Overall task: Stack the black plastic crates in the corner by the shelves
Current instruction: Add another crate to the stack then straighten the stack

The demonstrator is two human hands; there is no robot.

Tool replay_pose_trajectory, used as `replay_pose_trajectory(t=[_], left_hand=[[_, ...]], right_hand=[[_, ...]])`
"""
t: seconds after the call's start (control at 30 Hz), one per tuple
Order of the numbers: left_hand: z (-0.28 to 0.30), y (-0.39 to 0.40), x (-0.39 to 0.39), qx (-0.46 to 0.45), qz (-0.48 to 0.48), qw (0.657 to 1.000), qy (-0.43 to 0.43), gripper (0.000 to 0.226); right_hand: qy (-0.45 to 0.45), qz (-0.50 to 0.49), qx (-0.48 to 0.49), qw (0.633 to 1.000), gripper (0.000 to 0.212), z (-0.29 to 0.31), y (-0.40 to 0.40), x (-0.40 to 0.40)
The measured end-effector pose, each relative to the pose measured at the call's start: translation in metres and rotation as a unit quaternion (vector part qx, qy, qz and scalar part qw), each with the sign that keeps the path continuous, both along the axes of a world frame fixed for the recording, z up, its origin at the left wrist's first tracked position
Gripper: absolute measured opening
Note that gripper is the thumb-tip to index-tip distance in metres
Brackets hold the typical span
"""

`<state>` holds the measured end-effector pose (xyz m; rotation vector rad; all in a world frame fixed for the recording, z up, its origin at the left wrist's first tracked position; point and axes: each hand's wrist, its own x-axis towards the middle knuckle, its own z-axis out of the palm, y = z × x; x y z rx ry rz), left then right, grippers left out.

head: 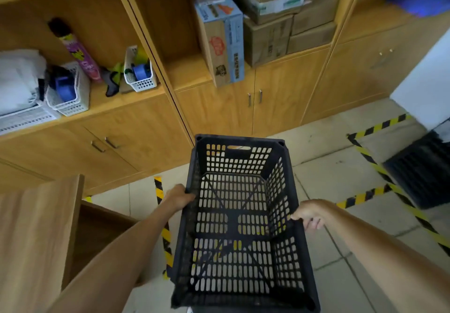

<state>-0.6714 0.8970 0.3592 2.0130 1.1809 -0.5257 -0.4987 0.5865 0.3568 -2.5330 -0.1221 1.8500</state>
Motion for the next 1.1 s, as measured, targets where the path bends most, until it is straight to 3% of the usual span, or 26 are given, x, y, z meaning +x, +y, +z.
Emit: replay_pose_trajectory(t=[0.23, 0.43, 0.57, 0.67, 0.8, 0.9, 1.1], left_hand=[[0.051, 0.005, 0.06, 0.01, -0.055, 0.997, -0.045, 0.021], [0.09, 0.031, 0.119, 0.072, -0.147, 0.98, -0.112, 0.019], [0.125, 0.053, 0.171, 0.073, -0.202, 0.969, -0.126, 0.027], [0.151, 0.052, 0.211, 0.083, -0.231, 0.96, -0.133, 0.025], [0.171, 0.035, 0.26, 0.09, -0.281, 0.944, -0.147, 0.022], [0.17, 0.02, 0.3, 0.118, -0.312, 0.93, -0.154, 0.044], [0.188, -0.033, 0.39, 0.139, -0.357, 0.915, -0.128, 0.035]], right_hand=[[-0.057, -0.066, 0.01, 0.996, 0.065, 0.05, -0.005, 0.029], [-0.113, -0.116, -0.004, 0.987, 0.065, 0.101, 0.015, 0.057], [-0.163, -0.176, 0.028, 0.97, 0.05, 0.142, 0.026, 0.071], [-0.159, -0.245, 0.032, 0.956, 0.045, 0.159, 0.027, 0.085], [-0.155, -0.213, 0.009, 0.965, 0.045, 0.185, 0.009, 0.109], [-0.142, -0.235, 0.024, 0.961, 0.04, 0.205, -0.009, 0.131], [-0.124, -0.232, 0.006, 0.965, 0.036, 0.227, -0.063, 0.195]])
